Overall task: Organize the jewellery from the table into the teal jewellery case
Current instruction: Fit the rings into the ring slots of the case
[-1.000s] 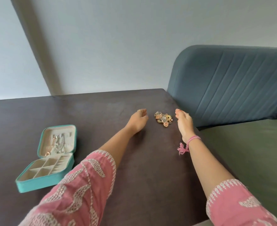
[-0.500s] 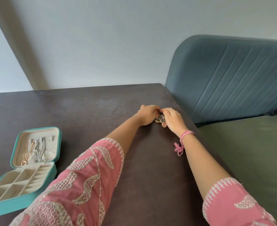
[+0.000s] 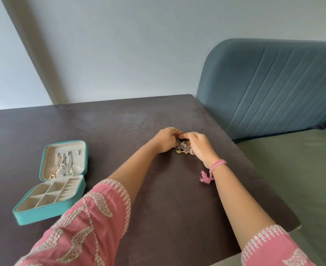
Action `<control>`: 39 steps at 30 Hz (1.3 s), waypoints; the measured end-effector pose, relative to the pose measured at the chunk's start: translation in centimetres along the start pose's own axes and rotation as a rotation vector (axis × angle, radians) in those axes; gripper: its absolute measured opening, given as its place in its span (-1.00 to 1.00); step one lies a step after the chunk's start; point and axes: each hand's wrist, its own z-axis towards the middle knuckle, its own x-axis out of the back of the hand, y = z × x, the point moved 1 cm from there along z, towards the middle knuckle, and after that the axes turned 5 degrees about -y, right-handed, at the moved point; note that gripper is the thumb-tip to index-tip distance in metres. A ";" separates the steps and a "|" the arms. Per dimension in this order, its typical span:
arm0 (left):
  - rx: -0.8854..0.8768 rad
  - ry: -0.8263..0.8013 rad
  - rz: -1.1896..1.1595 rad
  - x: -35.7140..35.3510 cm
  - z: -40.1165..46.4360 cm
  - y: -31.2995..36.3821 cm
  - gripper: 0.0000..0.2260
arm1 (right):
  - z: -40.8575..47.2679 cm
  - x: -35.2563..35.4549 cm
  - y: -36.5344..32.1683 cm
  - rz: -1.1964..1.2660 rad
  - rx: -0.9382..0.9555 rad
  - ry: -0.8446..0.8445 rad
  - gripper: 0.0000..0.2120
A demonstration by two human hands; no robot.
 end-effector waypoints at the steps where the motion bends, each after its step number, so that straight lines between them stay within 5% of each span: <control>1: 0.008 0.003 -0.014 0.0 -0.8 -0.2 -0.54 | -0.6 -0.3 -0.1 0.007 0.006 -0.008 -0.65; 27: 0.139 0.175 -0.482 -1.7 -14.4 -3.4 -0.54 | -10.4 -5.2 0.0 0.337 0.029 -0.047 -0.64; 34: 0.119 0.325 -0.656 -1.8 -16.9 -3.8 -0.58 | -11.4 -4.8 -0.2 0.501 0.051 0.081 -0.74; 39: 0.125 0.383 -0.537 -1.5 -19.1 -4.6 -0.64 | -9.5 -2.3 0.4 0.190 0.098 0.119 -0.73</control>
